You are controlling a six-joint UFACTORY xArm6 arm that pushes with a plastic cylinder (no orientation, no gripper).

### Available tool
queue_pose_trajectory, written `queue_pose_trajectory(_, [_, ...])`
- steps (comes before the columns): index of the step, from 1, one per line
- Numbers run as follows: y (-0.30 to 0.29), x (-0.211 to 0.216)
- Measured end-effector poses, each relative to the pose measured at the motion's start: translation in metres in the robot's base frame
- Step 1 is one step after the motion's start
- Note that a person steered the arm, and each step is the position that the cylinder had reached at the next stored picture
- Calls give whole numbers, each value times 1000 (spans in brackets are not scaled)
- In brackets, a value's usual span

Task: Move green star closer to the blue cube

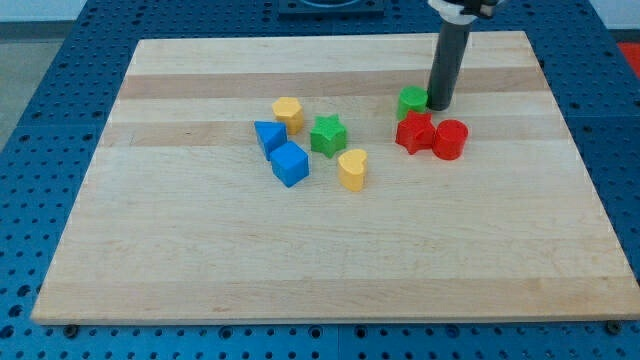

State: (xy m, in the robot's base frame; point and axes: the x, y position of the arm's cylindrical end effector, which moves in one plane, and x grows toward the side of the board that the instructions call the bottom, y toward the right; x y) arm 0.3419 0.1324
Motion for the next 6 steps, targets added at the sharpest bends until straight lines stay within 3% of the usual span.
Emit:
queue_pose_trajectory(3, [-19, 32])
queue_pose_trajectory(6, [-33, 25])
